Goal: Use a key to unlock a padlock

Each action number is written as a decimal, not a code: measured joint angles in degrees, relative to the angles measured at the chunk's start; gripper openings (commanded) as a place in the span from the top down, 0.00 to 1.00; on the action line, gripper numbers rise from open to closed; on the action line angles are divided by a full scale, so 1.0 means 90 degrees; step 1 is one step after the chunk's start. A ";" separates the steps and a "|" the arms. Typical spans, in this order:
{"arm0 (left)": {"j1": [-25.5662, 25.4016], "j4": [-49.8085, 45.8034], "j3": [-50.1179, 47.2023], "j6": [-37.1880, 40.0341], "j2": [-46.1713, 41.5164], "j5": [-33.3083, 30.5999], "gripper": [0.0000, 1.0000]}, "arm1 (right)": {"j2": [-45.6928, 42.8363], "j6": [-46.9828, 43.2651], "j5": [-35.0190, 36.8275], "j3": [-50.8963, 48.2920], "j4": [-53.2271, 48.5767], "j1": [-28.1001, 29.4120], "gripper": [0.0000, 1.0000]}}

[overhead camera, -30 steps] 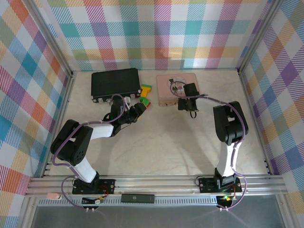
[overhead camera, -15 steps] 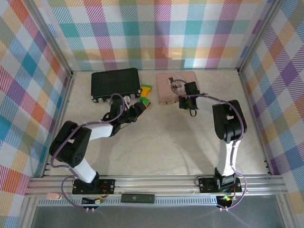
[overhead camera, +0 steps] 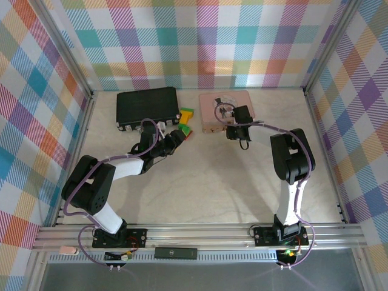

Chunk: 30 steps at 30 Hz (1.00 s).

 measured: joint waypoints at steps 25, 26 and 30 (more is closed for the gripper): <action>-0.0039 0.0073 0.0124 0.0056 0.0136 0.0075 0.42 | -0.0362 -0.0408 -0.0039 -0.0056 0.0413 0.0364 0.79; -0.0073 0.0068 0.0248 0.0124 0.0248 0.0107 0.43 | -0.0367 -0.0369 -0.0056 -0.0056 0.0457 0.0364 0.80; -0.0238 0.0022 0.0894 0.0432 0.0709 0.0194 0.43 | -0.0364 -0.0260 -0.0146 -0.0056 0.0529 0.0364 0.76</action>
